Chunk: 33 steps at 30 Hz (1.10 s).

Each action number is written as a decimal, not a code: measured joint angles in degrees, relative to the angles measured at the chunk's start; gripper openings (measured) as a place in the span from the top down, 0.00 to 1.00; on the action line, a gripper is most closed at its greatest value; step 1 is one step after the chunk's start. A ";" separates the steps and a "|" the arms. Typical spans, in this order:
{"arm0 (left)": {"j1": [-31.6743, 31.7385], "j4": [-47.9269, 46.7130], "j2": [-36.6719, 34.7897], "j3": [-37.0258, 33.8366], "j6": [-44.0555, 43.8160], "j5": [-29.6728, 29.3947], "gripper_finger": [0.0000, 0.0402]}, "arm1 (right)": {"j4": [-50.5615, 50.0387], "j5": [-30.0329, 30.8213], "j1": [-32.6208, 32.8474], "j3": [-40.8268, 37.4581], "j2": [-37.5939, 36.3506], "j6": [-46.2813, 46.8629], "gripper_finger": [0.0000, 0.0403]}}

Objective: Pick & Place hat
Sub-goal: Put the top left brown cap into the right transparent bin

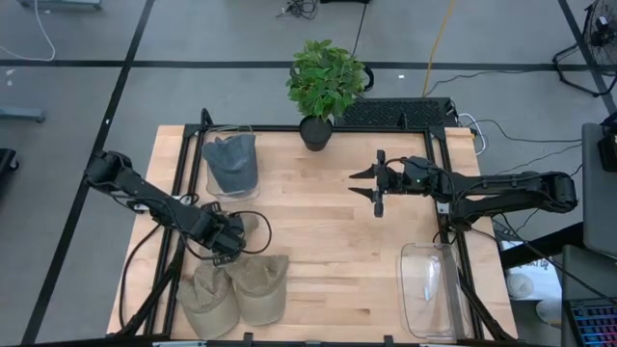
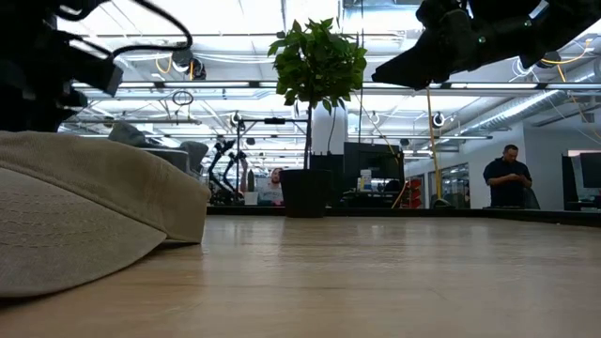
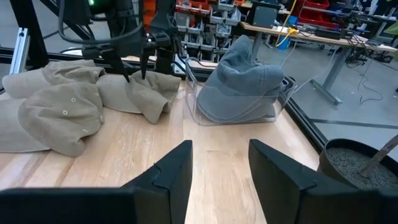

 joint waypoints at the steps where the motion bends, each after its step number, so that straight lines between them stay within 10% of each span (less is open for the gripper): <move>1: 0.00 0.77 0.00 -0.76 0.00 -0.02 0.56 | 0.00 0.00 0.00 0.00 0.00 0.00 0.64; 10: 0.02 2.61 -0.27 -2.79 0.98 -0.91 0.59 | -0.06 -0.01 0.00 0.00 0.00 -0.04 0.64; 17: 1.54 2.64 -0.31 -2.32 1.94 -0.04 0.94 | 0.01 0.00 0.00 0.00 0.01 -0.02 0.64; 21: 3.45 2.35 -0.67 0.55 2.71 0.61 0.97 | 0.03 0.00 0.00 0.00 0.01 -0.02 0.64; 33: 3.87 1.84 -0.57 20.12 23.88 -24.03 0.99 | 0.05 0.02 0.00 0.00 0.01 0.24 0.64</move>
